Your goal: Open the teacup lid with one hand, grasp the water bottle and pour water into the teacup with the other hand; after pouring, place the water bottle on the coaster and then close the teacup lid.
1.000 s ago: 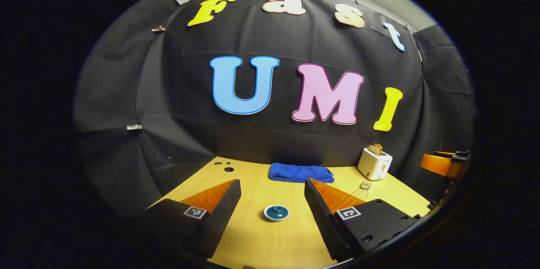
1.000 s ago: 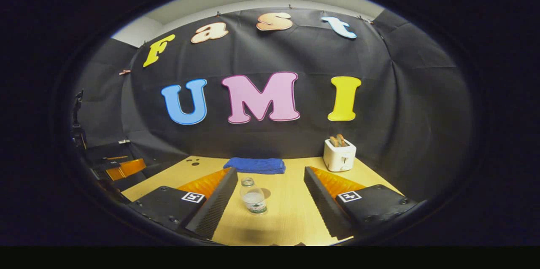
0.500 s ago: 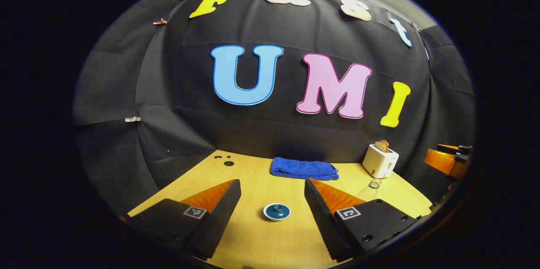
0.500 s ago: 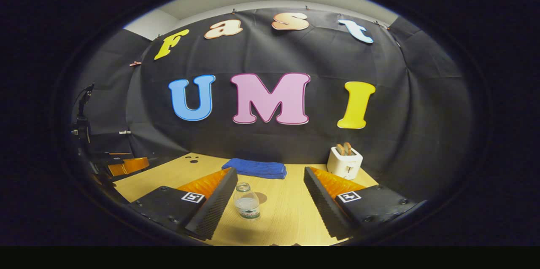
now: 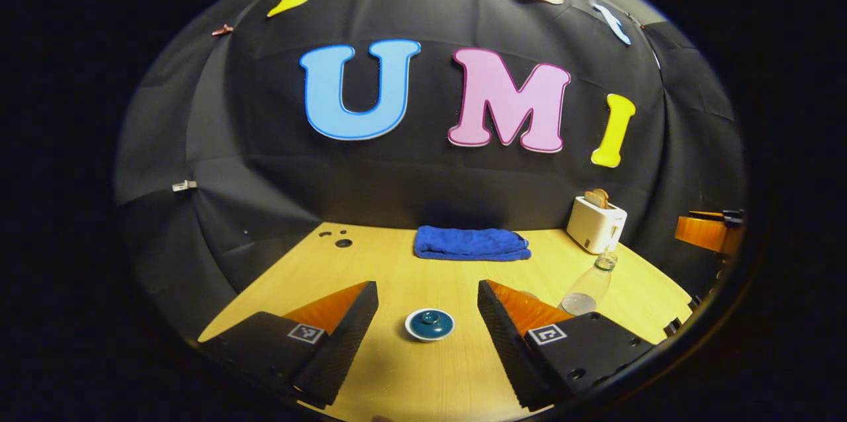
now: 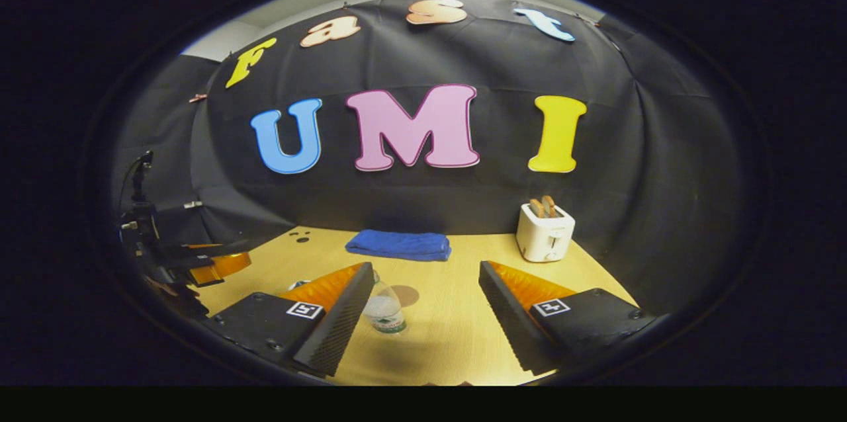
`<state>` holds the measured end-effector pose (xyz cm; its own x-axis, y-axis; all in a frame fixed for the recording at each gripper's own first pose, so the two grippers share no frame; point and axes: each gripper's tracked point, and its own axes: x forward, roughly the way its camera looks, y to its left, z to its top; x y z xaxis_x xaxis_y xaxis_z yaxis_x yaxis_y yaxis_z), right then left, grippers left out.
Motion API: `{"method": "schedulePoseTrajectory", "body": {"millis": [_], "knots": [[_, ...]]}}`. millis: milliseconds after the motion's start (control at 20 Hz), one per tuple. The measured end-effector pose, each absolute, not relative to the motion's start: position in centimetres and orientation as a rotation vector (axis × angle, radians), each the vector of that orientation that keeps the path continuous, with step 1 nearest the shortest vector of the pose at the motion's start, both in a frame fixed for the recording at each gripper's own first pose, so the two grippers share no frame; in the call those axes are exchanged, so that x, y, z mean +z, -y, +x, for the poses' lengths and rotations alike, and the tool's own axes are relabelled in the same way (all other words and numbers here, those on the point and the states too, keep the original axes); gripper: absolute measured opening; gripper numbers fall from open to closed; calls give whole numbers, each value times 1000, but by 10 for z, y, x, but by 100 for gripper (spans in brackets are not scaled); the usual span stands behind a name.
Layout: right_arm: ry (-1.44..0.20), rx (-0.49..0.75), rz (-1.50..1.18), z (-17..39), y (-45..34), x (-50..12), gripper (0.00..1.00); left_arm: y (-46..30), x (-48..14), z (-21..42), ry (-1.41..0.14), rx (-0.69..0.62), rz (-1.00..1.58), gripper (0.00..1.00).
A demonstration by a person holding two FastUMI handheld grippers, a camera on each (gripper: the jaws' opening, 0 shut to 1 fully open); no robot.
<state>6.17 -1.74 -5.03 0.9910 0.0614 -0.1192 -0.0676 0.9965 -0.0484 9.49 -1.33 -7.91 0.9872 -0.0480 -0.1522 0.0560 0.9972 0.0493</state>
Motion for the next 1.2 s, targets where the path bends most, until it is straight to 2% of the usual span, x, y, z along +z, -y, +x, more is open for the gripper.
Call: {"method": "schedulePoseTrajectory", "body": {"millis": [250, 300, 350, 650, 700, 750, 800, 1000, 1200], "knots": [[-197, 133, -99, 63, -7, -77, 99, 17, -124, 146, -197, -70, 79, 92], [-211, 141, -105, 61, -9, -81, 99, 16, -136, 154, -204, -72, 92, 96], [-227, 146, -112, 61, -10, -86, 99, 16, -146, 163, -212, -75, 107, 89], [-306, 123, -126, 54, -7, -114, 99, 13, -192, 191, -243, -101, 121, 79], [-316, 123, -132, 51, -8, -119, 94, 12, -197, 193, -252, -102, 115, 78], [-322, 127, -142, 49, -10, -122, 99, 11, -202, 195, -260, -105, 114, 77], [-325, 133, -151, 49, -13, -124, 99, 10, -205, 197, -262, -106, 115, 76], [-343, 151, -149, 50, -26, -135, 99, 12, -217, 198, -295, -135, 127, 67], [-339, 172, -164, 57, -36, -139, 99, 10, -221, 201, -310, -144, 148, 49]]}}
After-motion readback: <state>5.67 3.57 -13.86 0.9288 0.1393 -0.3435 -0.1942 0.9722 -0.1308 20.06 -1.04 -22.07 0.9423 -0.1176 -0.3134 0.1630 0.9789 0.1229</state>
